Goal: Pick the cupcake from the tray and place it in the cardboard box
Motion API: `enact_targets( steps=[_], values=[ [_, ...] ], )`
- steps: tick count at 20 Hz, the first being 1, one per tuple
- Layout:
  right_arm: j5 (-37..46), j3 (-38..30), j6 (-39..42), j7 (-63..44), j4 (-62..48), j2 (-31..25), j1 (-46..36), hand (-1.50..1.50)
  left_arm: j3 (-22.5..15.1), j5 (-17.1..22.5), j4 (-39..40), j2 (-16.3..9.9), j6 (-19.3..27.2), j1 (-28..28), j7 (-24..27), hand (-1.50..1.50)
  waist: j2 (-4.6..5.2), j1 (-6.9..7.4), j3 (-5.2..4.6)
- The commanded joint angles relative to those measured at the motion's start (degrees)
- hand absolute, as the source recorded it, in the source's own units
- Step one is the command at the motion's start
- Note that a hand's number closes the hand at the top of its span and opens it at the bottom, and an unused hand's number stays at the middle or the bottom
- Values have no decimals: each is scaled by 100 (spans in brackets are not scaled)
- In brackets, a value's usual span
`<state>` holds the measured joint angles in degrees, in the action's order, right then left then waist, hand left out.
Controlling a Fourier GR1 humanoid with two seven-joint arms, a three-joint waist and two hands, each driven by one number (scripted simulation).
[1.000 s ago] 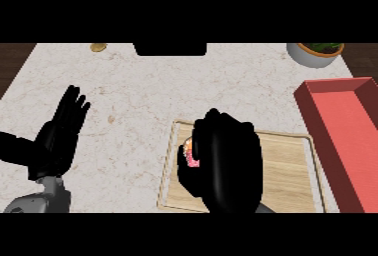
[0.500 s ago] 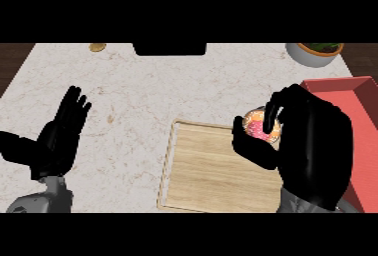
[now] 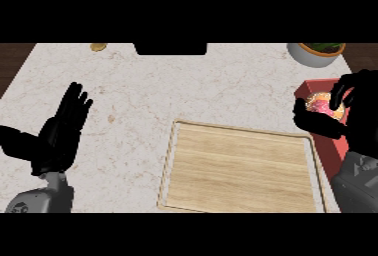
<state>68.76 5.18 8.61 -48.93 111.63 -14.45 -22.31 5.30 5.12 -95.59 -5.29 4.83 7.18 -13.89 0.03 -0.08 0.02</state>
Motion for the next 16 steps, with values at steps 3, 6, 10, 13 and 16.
enact_targets(
  steps=[3,6,10,13,16],
  values=[
    [-249,-941,-530,1013,-1226,-714,96,150,210,241,206,-131,-280,-83,261,0,13,30,-1],
    [-658,-1357,-546,1529,-1553,-929,95,150,-149,-57,-293,133,33,-295,24,0,-1,36,0],
    [-253,-997,-128,1557,-2414,-1124,204,150,119,186,-189,-118,-158,-86,-75,0,12,92,-2],
    [-513,-1113,545,1730,-3196,-1357,362,150,-119,30,-135,83,-55,-76,-40,0,35,103,1],
    [-1018,-1485,780,1915,-3420,-1313,380,-150,229,275,36,-197,-245,-8,-79,0,7,33,-1]
  ],
)
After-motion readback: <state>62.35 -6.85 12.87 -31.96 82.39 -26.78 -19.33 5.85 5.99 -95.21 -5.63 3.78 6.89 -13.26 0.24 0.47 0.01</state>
